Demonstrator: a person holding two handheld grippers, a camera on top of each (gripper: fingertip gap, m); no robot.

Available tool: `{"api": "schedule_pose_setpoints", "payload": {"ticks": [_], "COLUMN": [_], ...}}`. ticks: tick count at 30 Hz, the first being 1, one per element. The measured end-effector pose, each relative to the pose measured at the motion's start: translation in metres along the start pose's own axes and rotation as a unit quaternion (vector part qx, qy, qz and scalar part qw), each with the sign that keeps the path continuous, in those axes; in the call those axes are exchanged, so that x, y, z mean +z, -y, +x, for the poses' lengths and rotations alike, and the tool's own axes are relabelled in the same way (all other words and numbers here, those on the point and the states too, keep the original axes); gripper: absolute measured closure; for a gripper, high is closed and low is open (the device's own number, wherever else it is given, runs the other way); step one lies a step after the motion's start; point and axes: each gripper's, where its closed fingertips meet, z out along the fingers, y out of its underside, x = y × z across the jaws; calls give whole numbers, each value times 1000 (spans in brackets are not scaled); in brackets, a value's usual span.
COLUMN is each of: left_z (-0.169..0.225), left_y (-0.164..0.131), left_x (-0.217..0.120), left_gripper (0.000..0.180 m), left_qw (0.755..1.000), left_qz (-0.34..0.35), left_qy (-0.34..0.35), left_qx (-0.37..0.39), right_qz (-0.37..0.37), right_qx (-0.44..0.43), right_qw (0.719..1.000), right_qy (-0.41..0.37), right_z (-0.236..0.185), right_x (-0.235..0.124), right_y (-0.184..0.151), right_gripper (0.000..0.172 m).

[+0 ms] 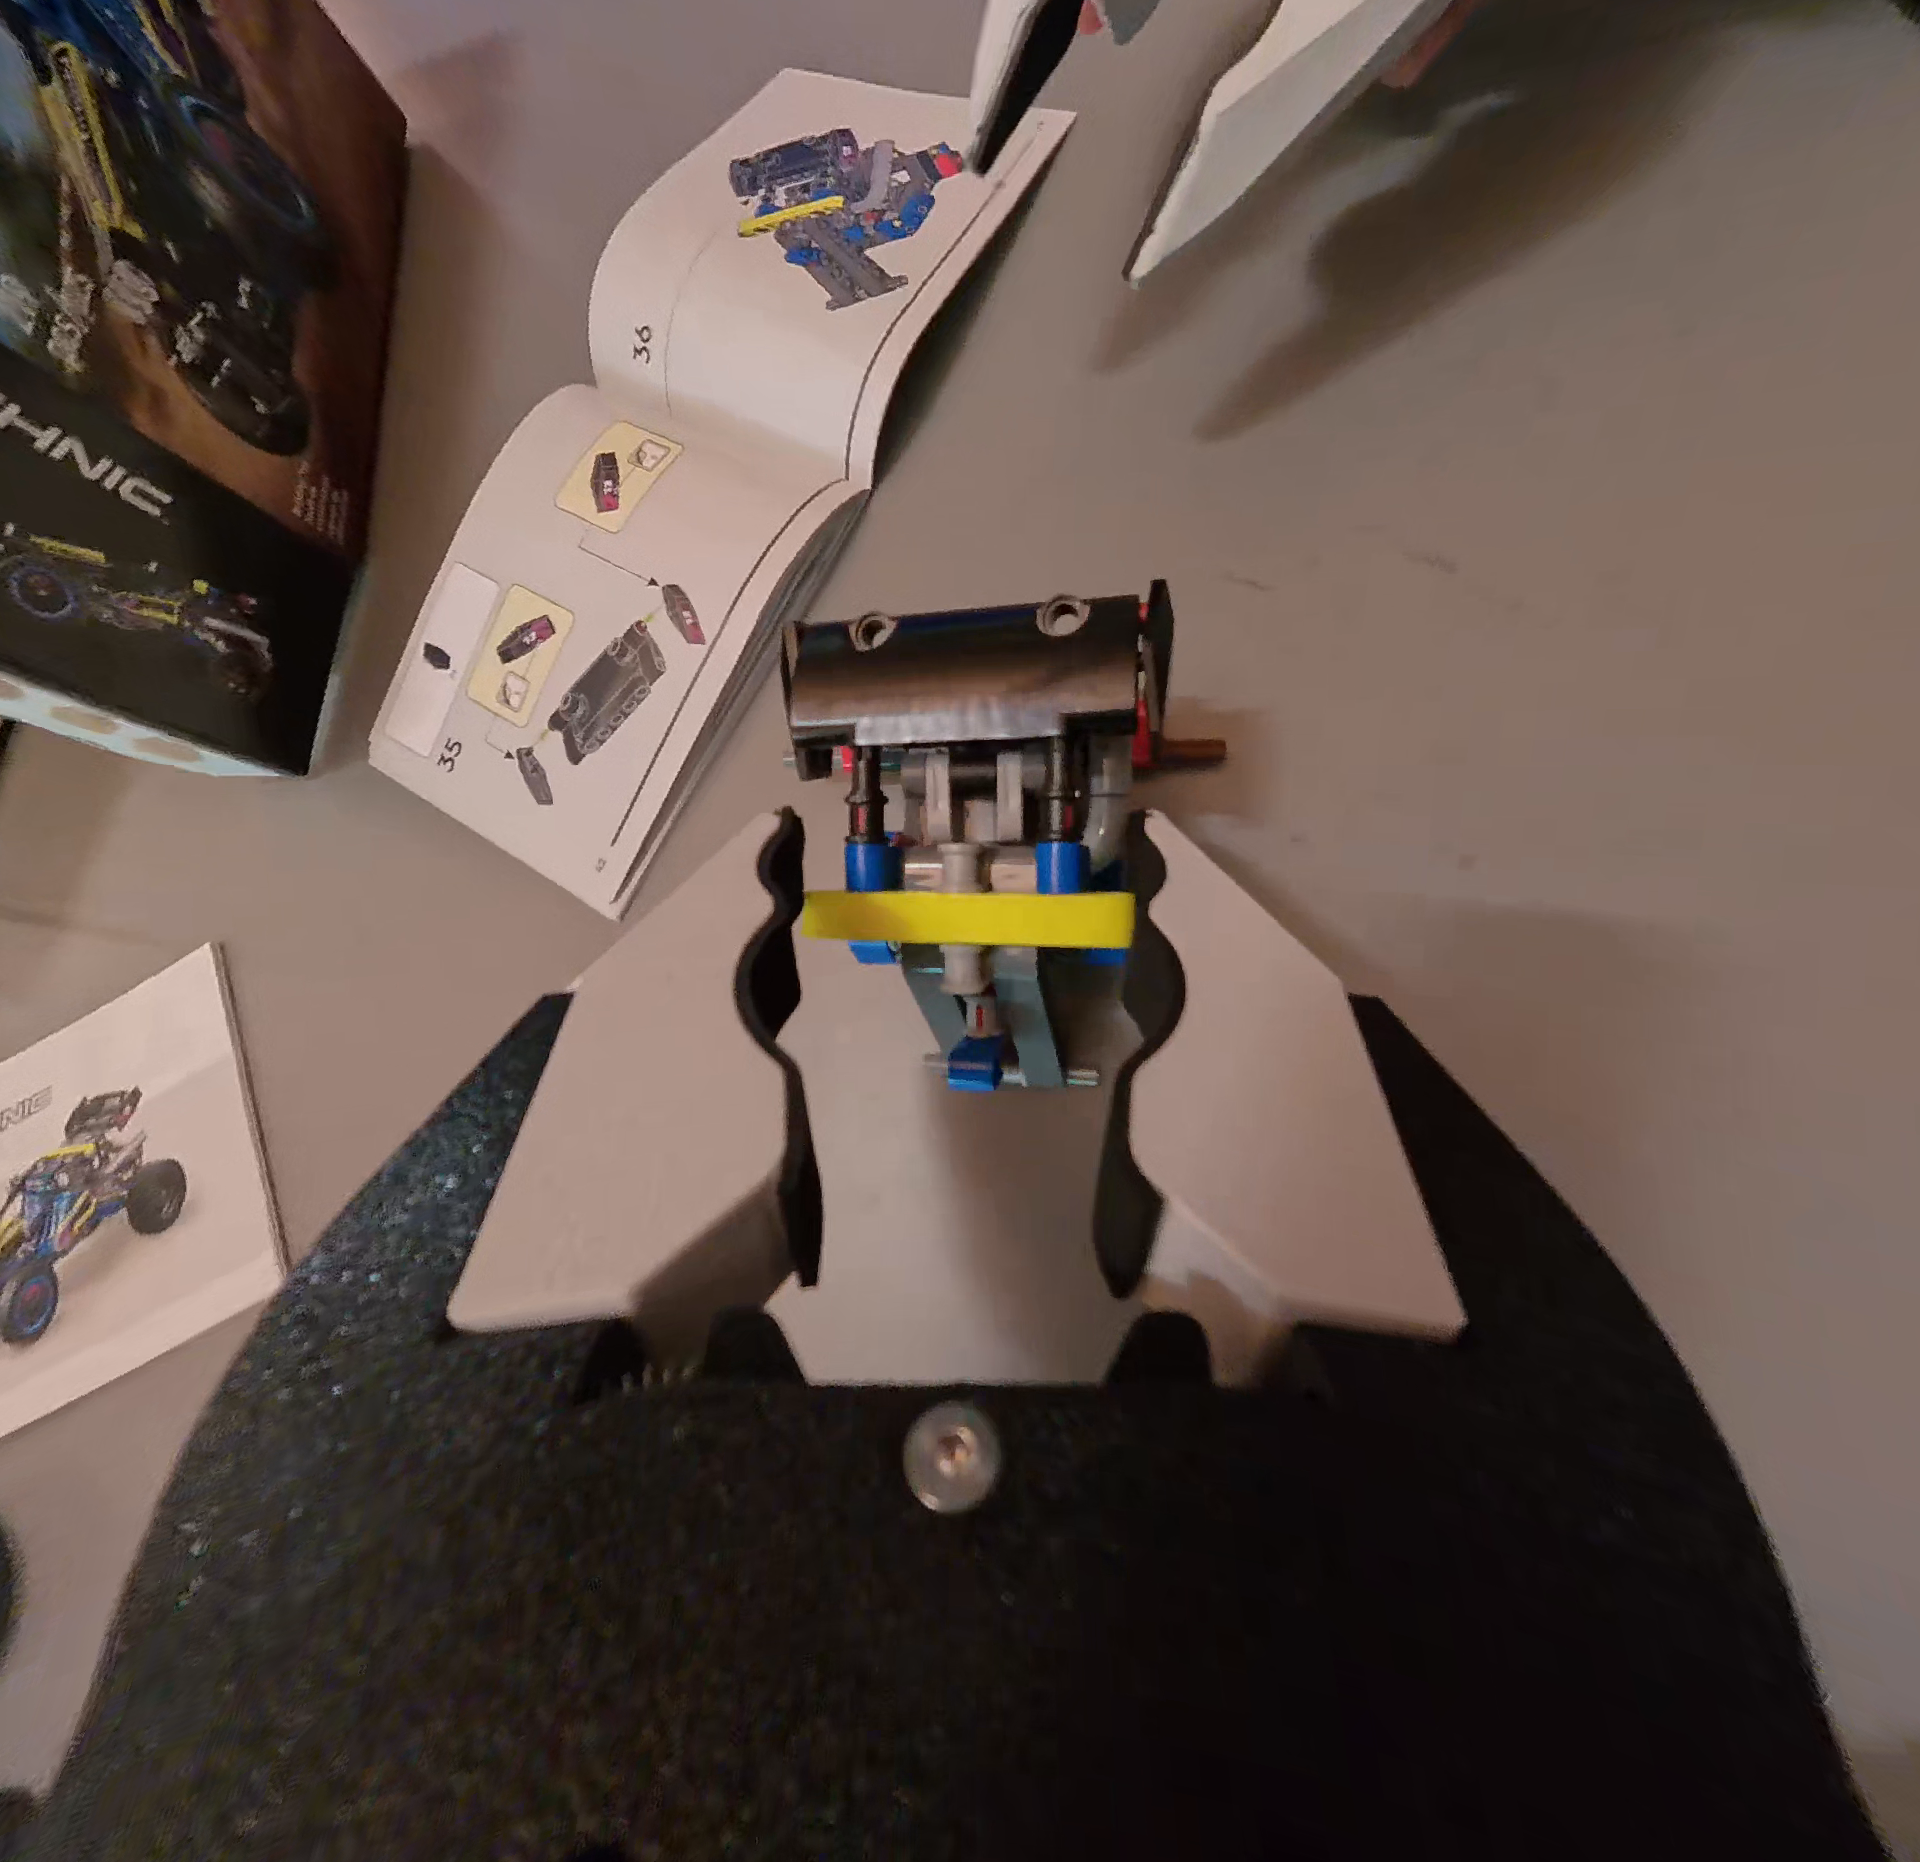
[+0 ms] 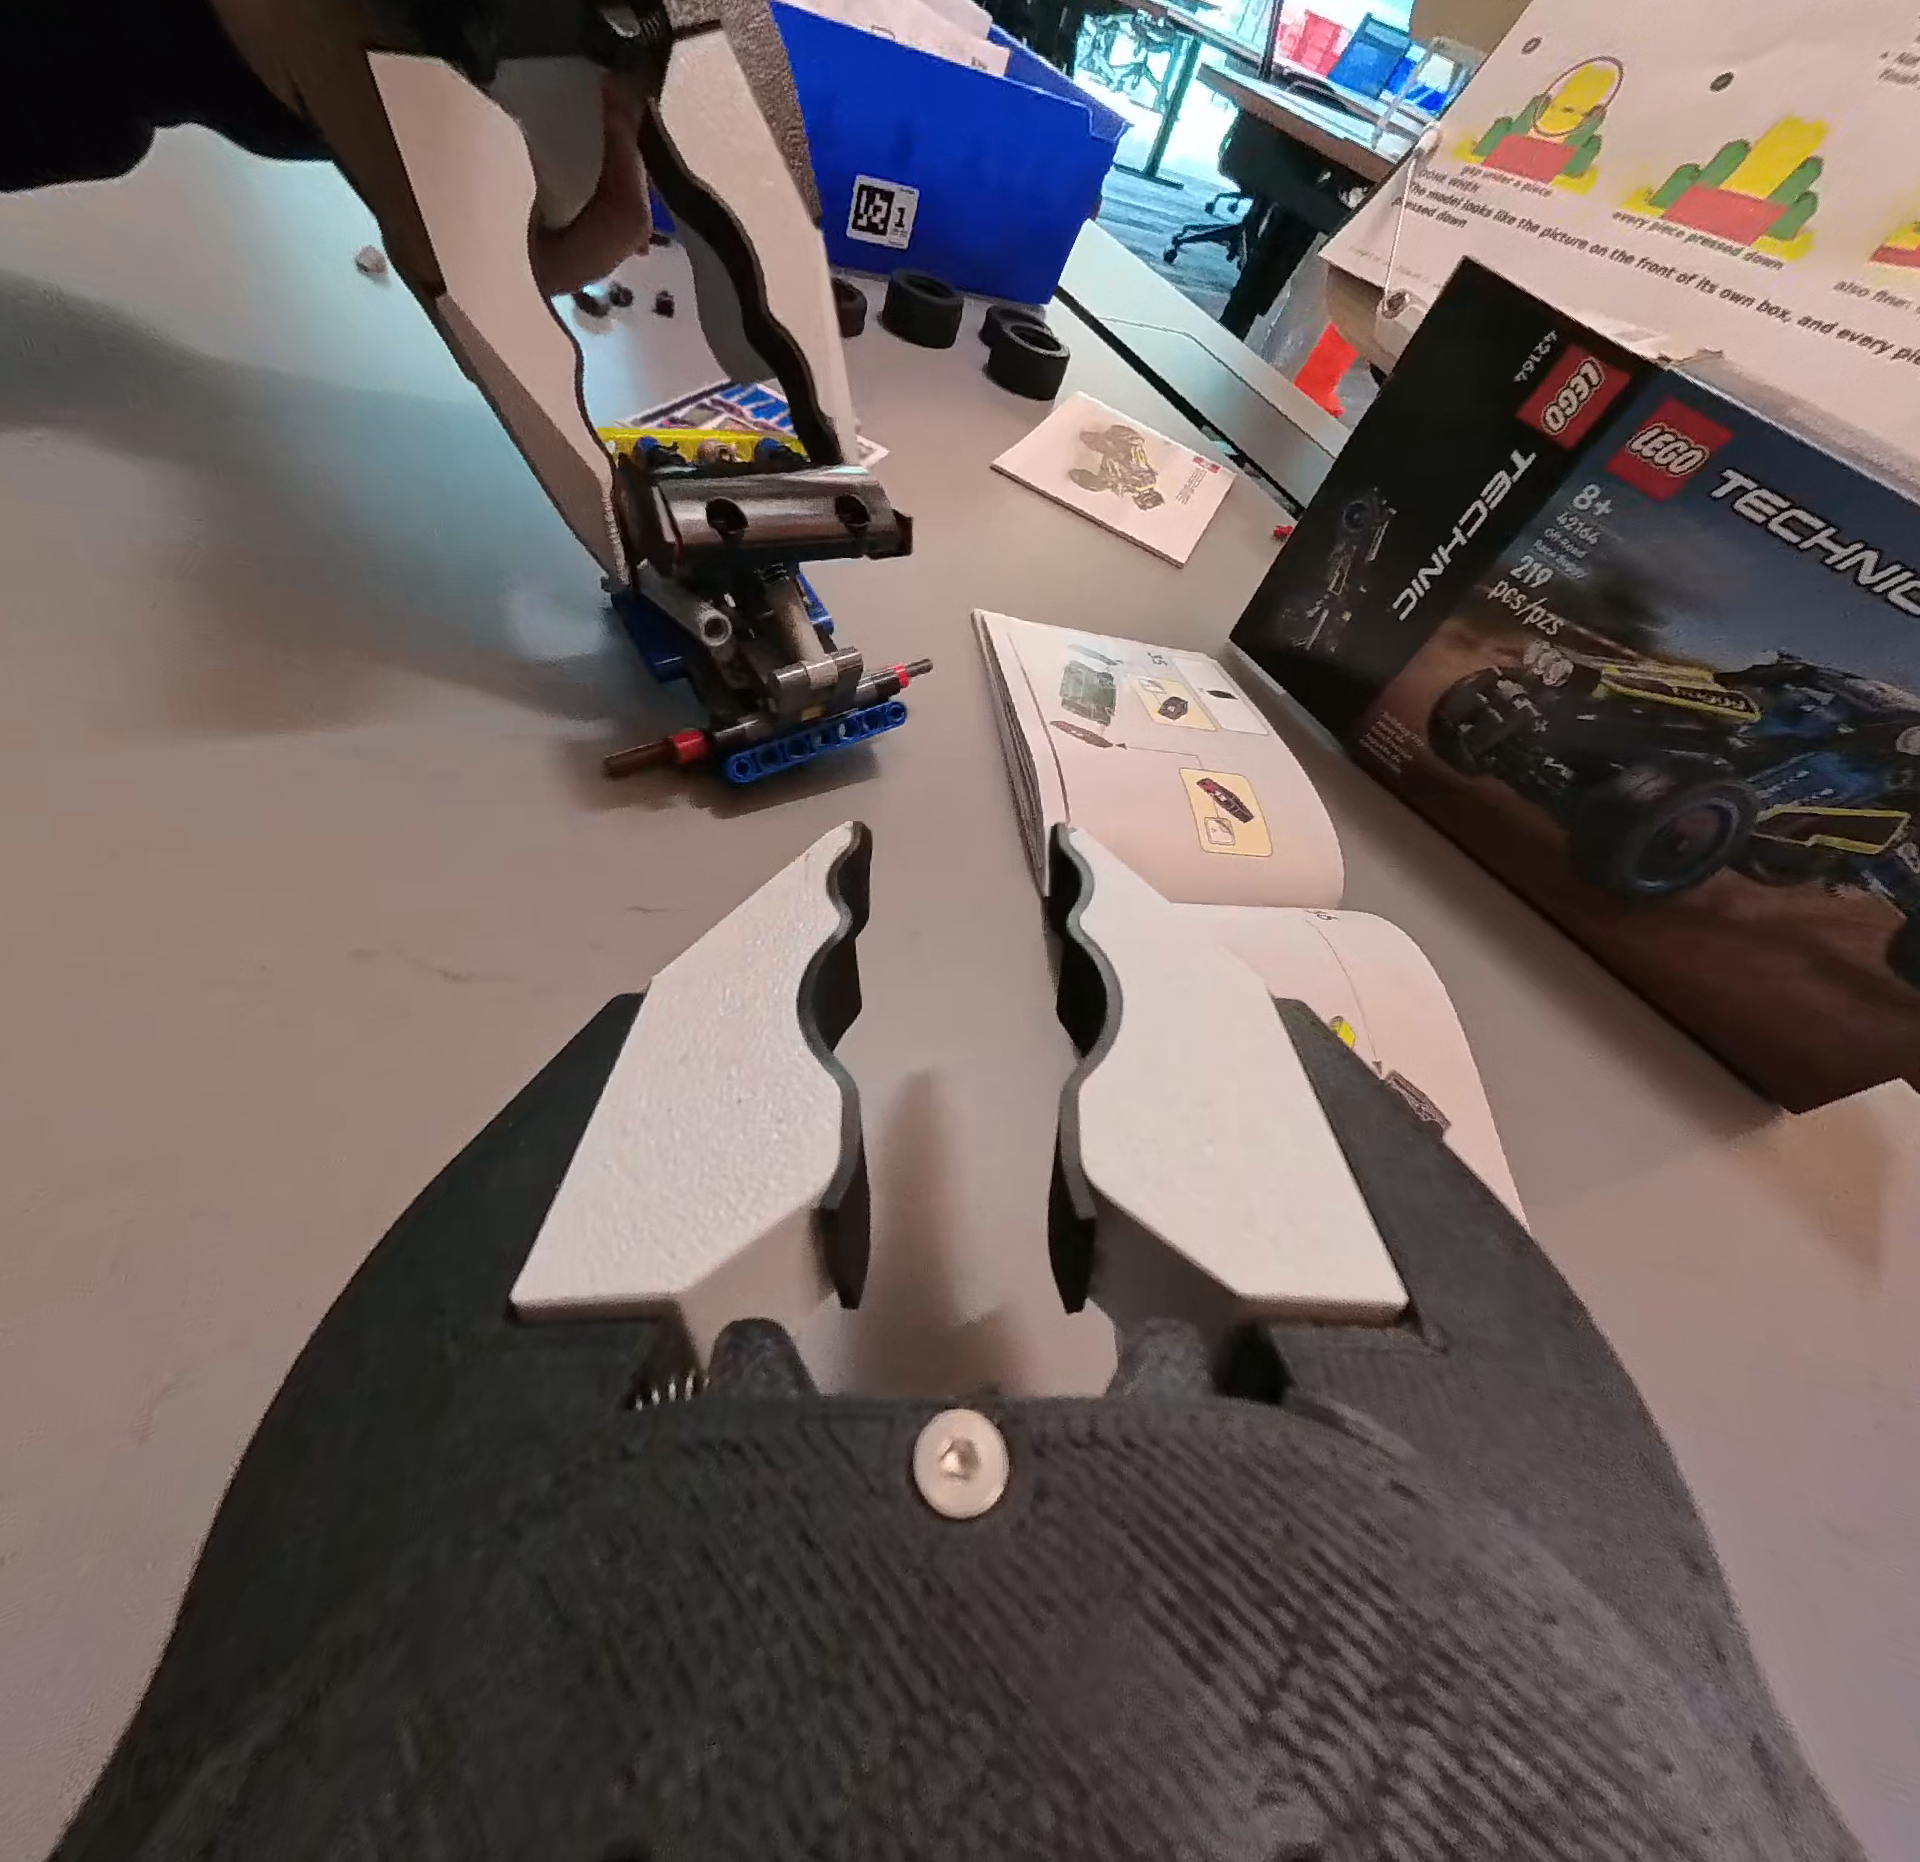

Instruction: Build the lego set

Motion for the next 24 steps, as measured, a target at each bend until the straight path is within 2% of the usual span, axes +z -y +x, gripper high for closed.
{"api": "schedule_pose_setpoints", "payload": {"ticks": [1,2,5,8,13,16,21,24], "left_z": [-1,-1,-8,-3,4,10,36,50], "left_y": [0,2,6,13,25,34,52,60], "left_x": [-1,-2,-8,-13,-18,-18,4,17], "left_gripper": [122,130,130,130,130,130,130,130], "left_qw": [1000,999,994,991,995,996,998,998], "left_qz": [2,8,27,42,32,32,60,68], "left_qy": [7,9,33,33,53,57,23,6], "left_qx": [-13,-31,-101,-125,-85,-66,-27,14], "right_qz": [4,7,7,-11,-43,-73,-165,-178], "right_qx": [4,7,7,-5,-30,-28,-26,0], "right_qw": [1000,1000,1000,1000,998,997,984,979], "right_qy": [-1,-1,2,8,25,7,-66,-99], "right_z": [1,2,1,-3,-12,-3,33,49], "right_x": [-1,-2,-1,2,6,1,-31,-54], "right_y": [1,2,1,-3,-12,-25,-61,-73], "right_gripper": [141,141,141,140,139,139,139,139]}}
